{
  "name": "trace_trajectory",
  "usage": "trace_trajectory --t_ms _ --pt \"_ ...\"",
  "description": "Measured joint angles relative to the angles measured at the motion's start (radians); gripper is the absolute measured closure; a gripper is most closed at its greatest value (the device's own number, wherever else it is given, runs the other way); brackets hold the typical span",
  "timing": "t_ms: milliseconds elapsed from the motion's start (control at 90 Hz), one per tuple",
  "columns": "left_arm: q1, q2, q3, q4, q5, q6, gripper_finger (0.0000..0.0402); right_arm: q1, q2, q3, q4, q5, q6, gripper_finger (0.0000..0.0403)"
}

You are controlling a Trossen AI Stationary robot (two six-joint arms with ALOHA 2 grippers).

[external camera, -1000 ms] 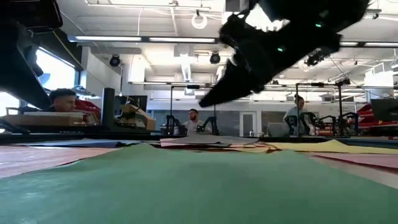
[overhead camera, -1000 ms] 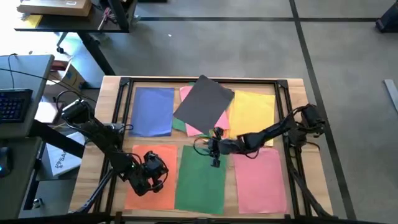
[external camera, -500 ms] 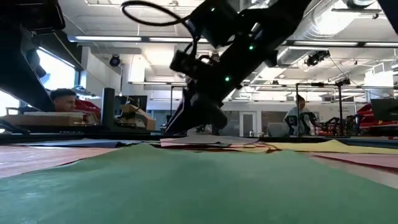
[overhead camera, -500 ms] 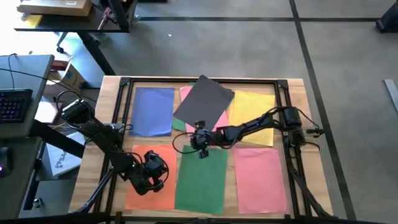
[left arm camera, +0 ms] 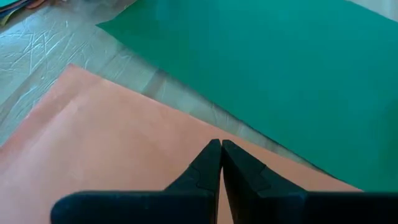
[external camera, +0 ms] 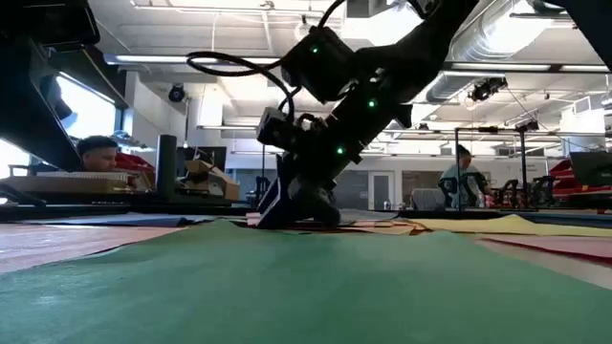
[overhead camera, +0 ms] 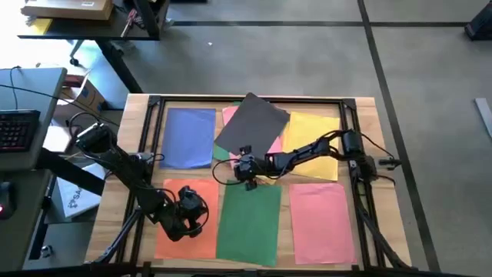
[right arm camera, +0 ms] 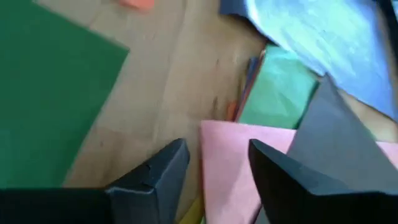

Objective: Organize paper
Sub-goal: Stack the pink paper under the black paper on the bottom pink paper

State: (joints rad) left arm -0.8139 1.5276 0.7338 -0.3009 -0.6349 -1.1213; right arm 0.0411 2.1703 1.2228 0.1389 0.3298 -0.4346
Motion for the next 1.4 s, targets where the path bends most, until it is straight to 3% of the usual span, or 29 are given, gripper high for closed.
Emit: trace_trajectory --t_ms 178,622,878,1044,1256,1400 --pt "0.0 0.0 0.0 0.0 0.002 0.0 0.0402 0.002 0.004 -0.001 0.011 0.049 0.0 0.02" --pt "0.0 0.001 0.0 0.001 0.002 0.0 0.0402 0.014 -0.007 -0.006 0.046 0.214 0.009 0.0297" --pt "0.0 0.001 0.0 0.0 0.003 0.0 0.0402 0.026 -0.033 -0.01 0.012 0.19 -0.002 0.0317" --pt "0.0 0.001 0.0 -0.001 0.003 0.0 0.0402 0.029 -0.04 -0.01 0.0 0.135 0.004 0.0307" --pt "0.0 0.001 0.0 0.0 0.002 0.0 0.0402 0.032 -0.042 -0.01 0.007 0.132 0.007 0.0261" --pt "0.0 0.001 0.0 -0.001 0.002 0.006 0.0402 0.032 -0.043 -0.009 0.014 0.206 0.011 0.0243"
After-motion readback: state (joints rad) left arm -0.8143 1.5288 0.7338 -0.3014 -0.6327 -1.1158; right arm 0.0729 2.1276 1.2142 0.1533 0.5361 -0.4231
